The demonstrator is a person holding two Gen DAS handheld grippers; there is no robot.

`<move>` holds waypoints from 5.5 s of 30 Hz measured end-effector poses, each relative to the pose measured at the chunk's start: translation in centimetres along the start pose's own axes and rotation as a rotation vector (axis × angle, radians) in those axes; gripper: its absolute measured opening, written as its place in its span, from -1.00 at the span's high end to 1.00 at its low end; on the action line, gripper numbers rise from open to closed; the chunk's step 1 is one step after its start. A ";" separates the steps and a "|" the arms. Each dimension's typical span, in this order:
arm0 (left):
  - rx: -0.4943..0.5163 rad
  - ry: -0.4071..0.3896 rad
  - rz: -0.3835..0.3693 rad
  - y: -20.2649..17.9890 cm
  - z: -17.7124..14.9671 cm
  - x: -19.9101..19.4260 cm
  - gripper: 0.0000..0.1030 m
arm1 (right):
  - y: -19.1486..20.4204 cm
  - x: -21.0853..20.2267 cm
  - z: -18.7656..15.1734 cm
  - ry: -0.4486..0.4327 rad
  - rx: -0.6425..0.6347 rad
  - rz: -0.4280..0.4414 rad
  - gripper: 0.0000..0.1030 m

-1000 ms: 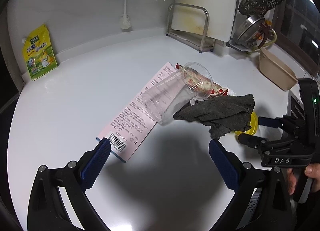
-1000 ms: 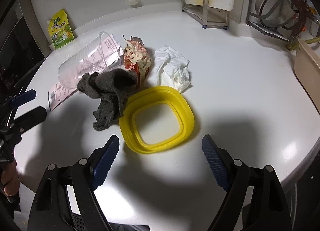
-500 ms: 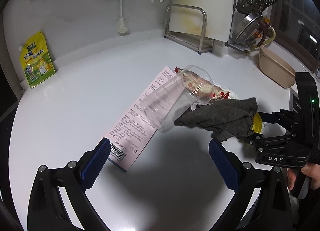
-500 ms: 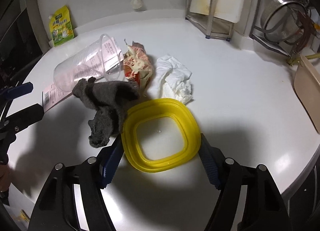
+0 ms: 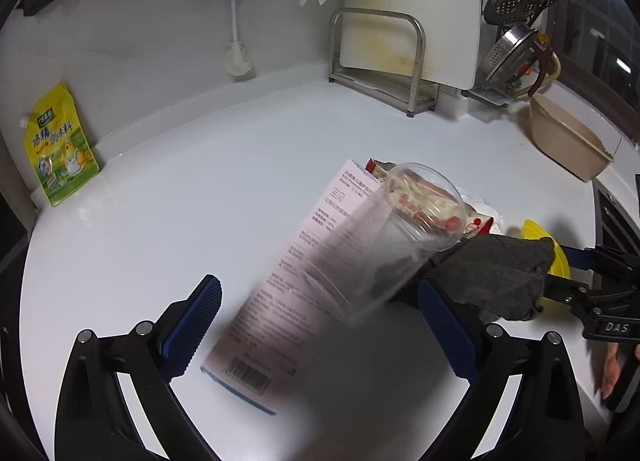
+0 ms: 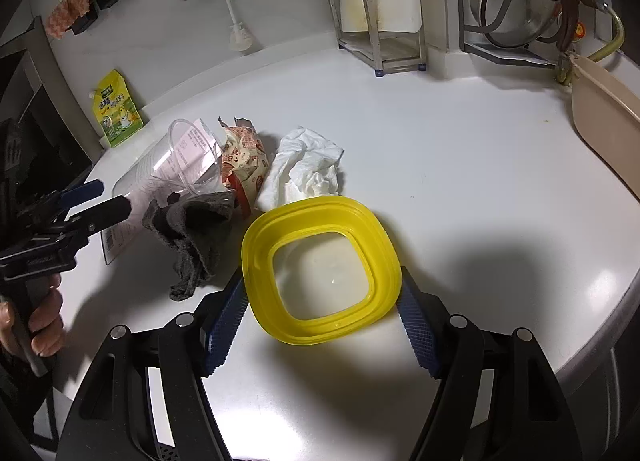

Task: Collect trash
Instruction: 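Grasp the clear plastic cup with the left gripper while the right gripper grasps the yellow lid, then carry the cup with the left gripper while the right gripper carries the yellow lid over the bin, then open both grippers to drop the cup and yellow lid into the bin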

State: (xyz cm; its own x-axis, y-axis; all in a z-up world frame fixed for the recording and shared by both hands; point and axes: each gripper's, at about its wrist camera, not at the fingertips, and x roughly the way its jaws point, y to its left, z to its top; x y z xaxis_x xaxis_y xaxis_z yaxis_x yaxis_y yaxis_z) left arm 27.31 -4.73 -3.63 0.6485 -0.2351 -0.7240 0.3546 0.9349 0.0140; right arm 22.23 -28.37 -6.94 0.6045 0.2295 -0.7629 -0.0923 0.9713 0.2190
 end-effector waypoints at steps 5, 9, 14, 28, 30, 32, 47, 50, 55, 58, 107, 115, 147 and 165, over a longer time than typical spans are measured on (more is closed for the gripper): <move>0.018 0.021 -0.031 -0.5 0.4 1.1 -0.88 | 0.0 -0.2 0.1 -0.010 0.012 0.031 -0.35; 0.017 0.025 -0.035 -0.9 1.0 2.0 -0.88 | -0.3 0.0 0.0 0.001 0.033 0.047 -0.35; 0.031 0.028 -0.023 -1.2 1.9 3.2 -0.86 | -0.5 0.0 0.0 -0.001 0.044 0.056 -0.35; 0.015 -0.016 -0.022 -1.3 1.7 2.2 -0.26 | -0.7 0.0 -0.2 0.001 0.052 0.054 -0.35; 0.009 -0.030 -0.013 -1.2 1.6 1.5 -0.26 | -0.7 -0.2 -0.2 -0.006 0.055 0.052 -0.35; 0.002 -0.045 -0.003 -1.2 1.2 0.5 -0.26 | -0.6 -0.6 -0.3 -0.021 0.052 0.043 -0.35; -0.031 -0.130 0.061 -1.8 -4.3 -8.5 -0.26 | 0.6 -6.5 -5.1 -0.107 0.065 -0.046 -0.35; -0.039 -0.136 0.070 -2.3 -5.9 -10.3 -0.26 | 1.6 -7.9 -6.9 -0.117 0.063 -0.054 -0.35; -0.049 -0.138 0.084 -3.6 -9.2 -12.9 -0.26 | 3.4 -10.0 -9.9 -0.135 0.072 -0.042 -0.35; -0.052 -0.136 0.084 -4.6 -11.3 -14.2 -0.26 | 4.6 -11.1 -12.0 -0.139 0.079 -0.037 -0.35; -0.007 0.016 0.064 -12.4 -23.9 -15.6 -0.26 | 9.2 -15.9 -26.9 -0.177 0.133 -0.215 -0.36; -0.002 0.044 0.061 -12.3 -24.4 -14.5 -0.26 | 9.0 -14.6 -27.0 -0.152 0.144 -0.178 -0.36; -0.040 0.064 0.060 -11.0 -25.1 -13.3 -0.62 | 7.8 -13.3 -27.1 -0.134 0.166 -0.187 -0.52; -0.053 0.028 0.051 -10.8 -24.7 -14.4 -0.67 | 7.8 -14.2 -27.0 -0.164 0.175 -0.170 -0.52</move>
State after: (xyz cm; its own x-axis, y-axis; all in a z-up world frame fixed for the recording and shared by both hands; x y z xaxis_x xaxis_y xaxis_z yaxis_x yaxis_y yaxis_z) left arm -2.48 -4.90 -10.36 0.6452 -0.1796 -0.7426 0.2845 0.9586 0.0153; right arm -8.43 -22.35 -10.77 0.7205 0.0376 -0.6925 0.1506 0.9662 0.2092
